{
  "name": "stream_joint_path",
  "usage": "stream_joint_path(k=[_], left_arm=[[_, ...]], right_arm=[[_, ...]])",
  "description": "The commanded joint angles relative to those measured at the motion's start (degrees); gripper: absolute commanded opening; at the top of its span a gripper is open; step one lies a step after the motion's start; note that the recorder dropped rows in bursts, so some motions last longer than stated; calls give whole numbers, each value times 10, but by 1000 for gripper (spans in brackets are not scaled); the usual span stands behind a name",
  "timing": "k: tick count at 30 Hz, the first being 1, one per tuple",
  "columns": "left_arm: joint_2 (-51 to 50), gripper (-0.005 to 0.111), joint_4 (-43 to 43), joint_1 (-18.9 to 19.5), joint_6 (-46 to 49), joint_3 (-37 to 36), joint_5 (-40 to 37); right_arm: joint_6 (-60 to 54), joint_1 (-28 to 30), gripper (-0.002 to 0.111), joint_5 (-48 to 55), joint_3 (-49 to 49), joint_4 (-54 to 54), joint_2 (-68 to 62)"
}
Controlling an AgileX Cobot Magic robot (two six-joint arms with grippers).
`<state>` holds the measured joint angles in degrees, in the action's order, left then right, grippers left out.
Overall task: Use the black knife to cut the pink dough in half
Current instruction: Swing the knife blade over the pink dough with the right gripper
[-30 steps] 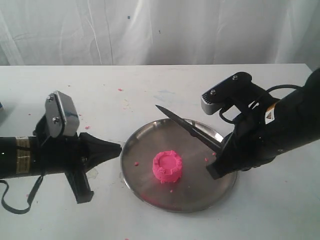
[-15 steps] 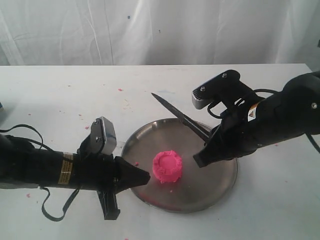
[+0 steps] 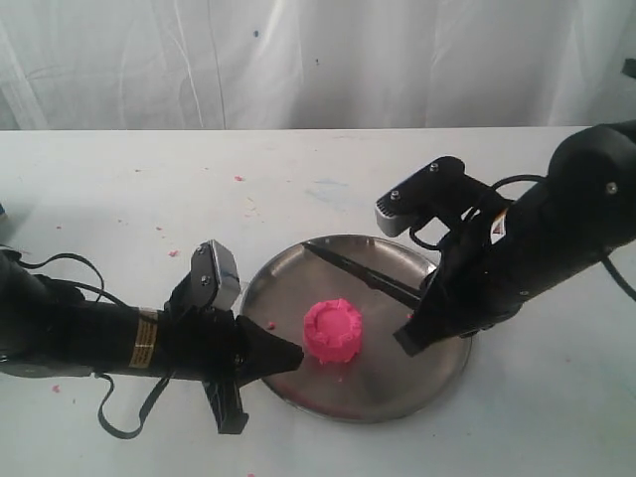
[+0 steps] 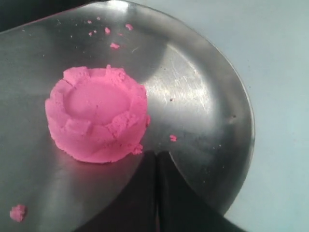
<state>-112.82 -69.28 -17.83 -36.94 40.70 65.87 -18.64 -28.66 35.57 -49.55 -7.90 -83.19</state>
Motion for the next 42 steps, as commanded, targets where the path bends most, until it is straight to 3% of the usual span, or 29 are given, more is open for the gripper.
stream_joint_path(k=[1, 3, 6, 10, 14, 20, 33, 42], left_arm=[[2, 0, 46, -2, -1, 1, 41], [7, 0, 86, 0, -4, 1, 41], [26, 0, 128, 9, -4, 1, 41], [32, 0, 131, 17, -4, 1, 41], [32, 0, 128, 17, -4, 1, 41], [32, 0, 128, 17, -4, 1, 41], [32, 0, 128, 17, -4, 1, 41], [32, 0, 127, 17, -5, 1, 41]], right_arm=[[-13, -5, 0, -32, 24, -4, 47], [-14, -12, 0, -94, 57, -4, 103], [-14, -16, 0, -76, 115, -11, 167], [-14, -16, 0, -133, 173, -33, 174], [-29, -16, 0, -137, 173, -49, 158], [-151, -42, 0, -118, 176, -154, 115], [-141, -56, 0, -215, 176, -92, 24], [-119, -56, 0, -258, 177, -80, 29]])
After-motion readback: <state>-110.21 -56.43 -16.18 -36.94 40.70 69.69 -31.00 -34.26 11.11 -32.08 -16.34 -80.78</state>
